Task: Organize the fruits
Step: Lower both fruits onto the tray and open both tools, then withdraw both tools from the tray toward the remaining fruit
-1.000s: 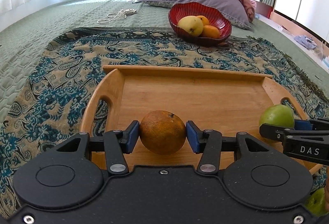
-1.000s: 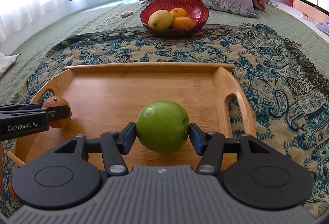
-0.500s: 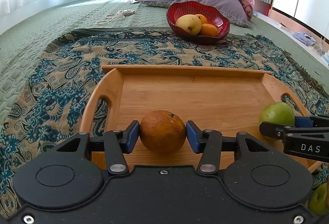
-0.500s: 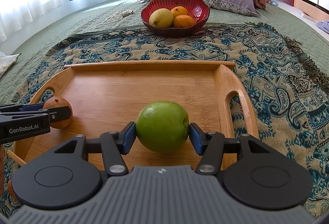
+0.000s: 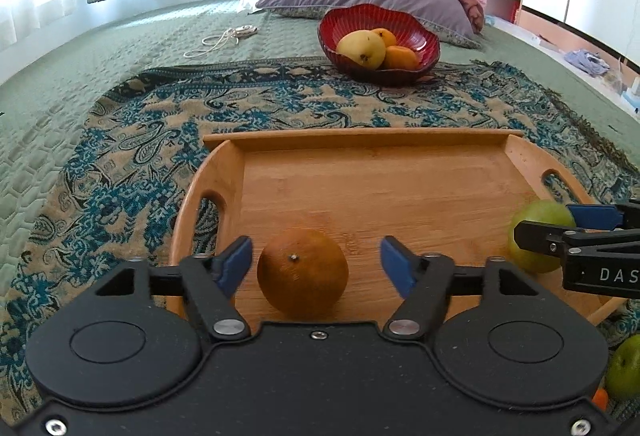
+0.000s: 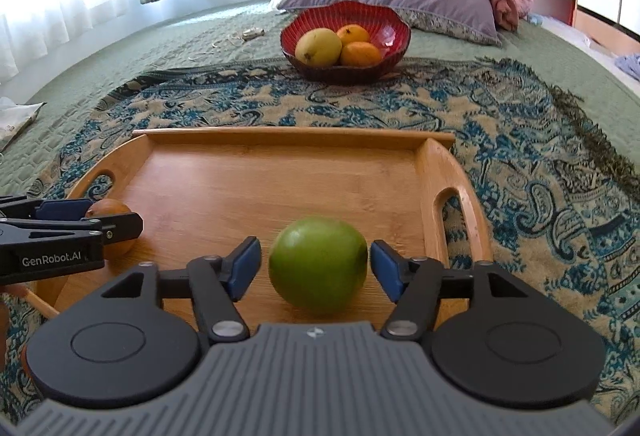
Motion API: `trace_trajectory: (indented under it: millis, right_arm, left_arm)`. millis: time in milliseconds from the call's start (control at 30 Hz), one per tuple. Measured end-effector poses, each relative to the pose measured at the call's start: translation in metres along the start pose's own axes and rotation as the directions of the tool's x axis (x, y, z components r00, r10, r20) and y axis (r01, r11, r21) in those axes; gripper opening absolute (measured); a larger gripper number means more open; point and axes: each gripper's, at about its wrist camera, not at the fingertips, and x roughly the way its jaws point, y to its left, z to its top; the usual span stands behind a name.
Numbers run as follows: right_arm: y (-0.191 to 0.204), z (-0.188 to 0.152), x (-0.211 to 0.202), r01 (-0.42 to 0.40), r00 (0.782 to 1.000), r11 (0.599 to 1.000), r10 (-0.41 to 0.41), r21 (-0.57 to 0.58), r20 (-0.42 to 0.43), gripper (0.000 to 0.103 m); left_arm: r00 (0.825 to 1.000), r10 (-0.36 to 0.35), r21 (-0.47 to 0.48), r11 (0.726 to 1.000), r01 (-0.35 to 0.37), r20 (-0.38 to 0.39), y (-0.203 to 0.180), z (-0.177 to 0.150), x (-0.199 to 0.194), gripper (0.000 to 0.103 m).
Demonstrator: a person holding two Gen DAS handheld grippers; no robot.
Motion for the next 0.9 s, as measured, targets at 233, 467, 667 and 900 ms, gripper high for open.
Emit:
trace_trajectory:
  millis: [233,467,667,900]
  right_arm:
    - [0.003,-0.007,-0.017,0.002,1.000,1.000,-0.001,-0.028,0.031,0.085]
    - [0.006,-0.023,-0.037,-0.011,0.998,0.998,0.015,-0.060,0.065,0.090]
    - [0.007,-0.037,-0.056,-0.008,0.993,0.996,0.018,-0.087,0.113,0.093]
    - [0.008,-0.053,-0.076,-0.019,0.985,0.993,0.037,-0.112,0.166,0.102]
  left_arm:
    - [0.999,-0.009,0.023,1.000,0.009,0.032,-0.001,-0.009,-0.023,0.087]
    - [0.998,-0.034,0.025,0.999,0.033,0.052,-0.001,-0.026,-0.045,0.096]
    - [0.995,-0.063,-0.006,0.998,0.064,0.078,0.005,-0.041,-0.065,0.101]
    - [0.993,-0.054,-0.003,0.999,0.054,0.108,0.009,-0.057,-0.084,0.103]
